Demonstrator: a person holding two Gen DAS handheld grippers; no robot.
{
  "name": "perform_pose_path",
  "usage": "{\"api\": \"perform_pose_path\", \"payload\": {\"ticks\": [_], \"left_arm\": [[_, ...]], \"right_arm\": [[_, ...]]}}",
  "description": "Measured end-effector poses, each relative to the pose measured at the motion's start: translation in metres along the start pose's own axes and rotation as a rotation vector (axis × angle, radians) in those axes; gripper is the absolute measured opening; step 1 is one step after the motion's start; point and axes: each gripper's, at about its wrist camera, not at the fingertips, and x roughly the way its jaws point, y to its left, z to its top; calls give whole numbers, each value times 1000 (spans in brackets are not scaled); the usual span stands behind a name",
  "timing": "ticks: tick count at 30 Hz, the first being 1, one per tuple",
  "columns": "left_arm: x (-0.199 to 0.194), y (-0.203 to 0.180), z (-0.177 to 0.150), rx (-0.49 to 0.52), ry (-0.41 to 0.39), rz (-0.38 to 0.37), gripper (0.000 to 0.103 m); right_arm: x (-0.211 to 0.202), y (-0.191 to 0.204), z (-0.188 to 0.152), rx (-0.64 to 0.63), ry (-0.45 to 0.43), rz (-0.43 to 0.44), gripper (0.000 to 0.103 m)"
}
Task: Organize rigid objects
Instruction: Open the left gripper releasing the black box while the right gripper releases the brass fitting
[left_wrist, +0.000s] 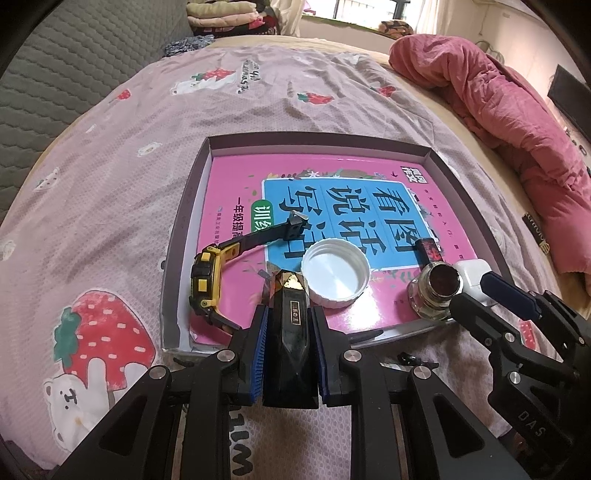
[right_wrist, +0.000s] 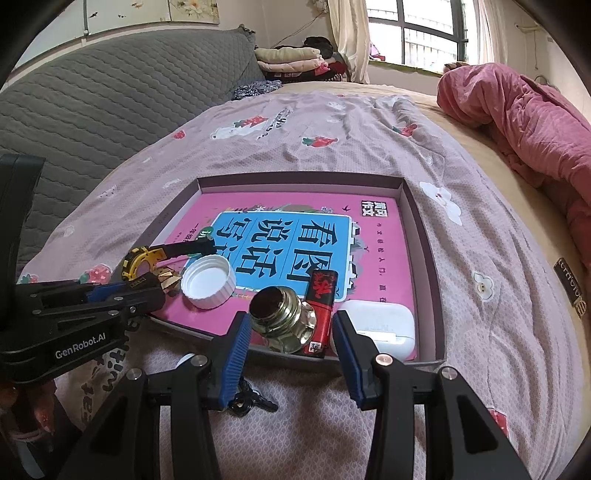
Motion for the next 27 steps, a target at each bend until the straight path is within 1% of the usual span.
{"api": "perform_pose_path", "payload": {"ticks": [8, 11, 17, 21, 27], "left_arm": [[-10, 0, 0, 3, -15, 5, 24], [-13, -1, 0, 7, -20, 6, 24], [-21, -3, 0, 9, -36, 5, 26], [-28, -3, 0, 6, -50, 3, 37], [-37, -3, 1, 1, -69, 8, 40]], "right_arm": [[-8, -1, 2, 6, -18, -3, 46], [-10, -1, 2, 7, -25, -5, 52], [-17, -2, 4, 10, -42, -8, 52], [-22, -3, 4, 15, -54, -9, 53], [-30, -5, 4, 20, -69, -13, 53]]}}
